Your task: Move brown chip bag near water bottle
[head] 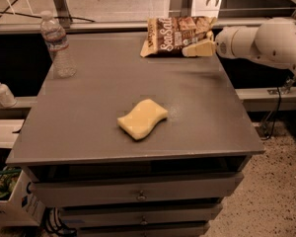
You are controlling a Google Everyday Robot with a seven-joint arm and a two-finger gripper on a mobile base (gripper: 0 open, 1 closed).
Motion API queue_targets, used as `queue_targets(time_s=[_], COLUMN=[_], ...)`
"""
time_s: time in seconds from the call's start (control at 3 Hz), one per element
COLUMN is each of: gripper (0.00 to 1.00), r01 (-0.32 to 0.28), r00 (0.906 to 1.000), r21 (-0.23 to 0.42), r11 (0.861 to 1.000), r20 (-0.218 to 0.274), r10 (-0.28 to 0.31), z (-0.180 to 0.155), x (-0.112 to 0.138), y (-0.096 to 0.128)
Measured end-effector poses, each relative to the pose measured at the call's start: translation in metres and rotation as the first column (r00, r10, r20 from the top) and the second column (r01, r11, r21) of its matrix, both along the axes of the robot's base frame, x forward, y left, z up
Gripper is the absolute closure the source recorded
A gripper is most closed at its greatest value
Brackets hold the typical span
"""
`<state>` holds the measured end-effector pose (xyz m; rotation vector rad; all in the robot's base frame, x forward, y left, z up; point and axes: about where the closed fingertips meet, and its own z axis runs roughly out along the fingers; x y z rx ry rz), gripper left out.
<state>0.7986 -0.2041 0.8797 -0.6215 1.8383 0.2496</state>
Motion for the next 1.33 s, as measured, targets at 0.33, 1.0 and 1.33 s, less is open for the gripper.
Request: queue_targets(time_s=[0.33,1.0,1.33], gripper=[0.0,0.18,0.41], r01=[-0.008,-0.06,-0.075], r00=[1.0,0.9975,0.9961], r21=[0.072,0.064,0.047], r11=[0.997,0.996,0.996], r20=[0.005,0.04,0.05], r10=[0.007,0.058,0.073], z=[-0.011,-0.018,-0.016], x=[0.031,0.071,0.073], y=[0.004,0.014,0.014])
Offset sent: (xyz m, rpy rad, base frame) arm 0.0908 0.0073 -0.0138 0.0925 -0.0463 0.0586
